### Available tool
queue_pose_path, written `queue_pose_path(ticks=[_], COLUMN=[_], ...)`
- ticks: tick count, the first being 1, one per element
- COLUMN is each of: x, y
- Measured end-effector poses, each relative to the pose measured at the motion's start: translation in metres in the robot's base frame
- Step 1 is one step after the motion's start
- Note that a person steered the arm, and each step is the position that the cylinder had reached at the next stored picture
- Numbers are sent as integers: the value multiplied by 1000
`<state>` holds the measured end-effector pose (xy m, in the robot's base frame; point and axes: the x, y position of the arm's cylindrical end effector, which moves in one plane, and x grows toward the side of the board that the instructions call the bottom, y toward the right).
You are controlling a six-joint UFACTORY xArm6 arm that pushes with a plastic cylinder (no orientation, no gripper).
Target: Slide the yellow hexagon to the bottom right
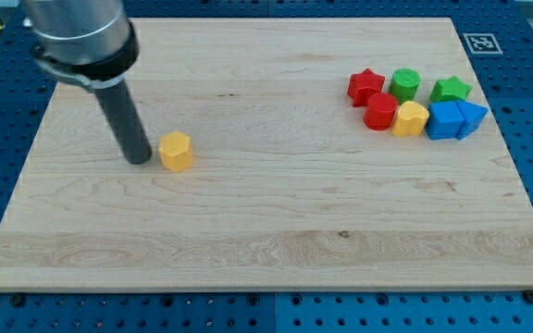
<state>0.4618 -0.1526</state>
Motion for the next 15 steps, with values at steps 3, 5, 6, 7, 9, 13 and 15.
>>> queue_pose_path(ticks=[3, 5, 6, 7, 9, 13, 15], x=[10, 34, 44, 62, 89, 153, 152], y=[105, 173, 215, 236, 249, 281, 322])
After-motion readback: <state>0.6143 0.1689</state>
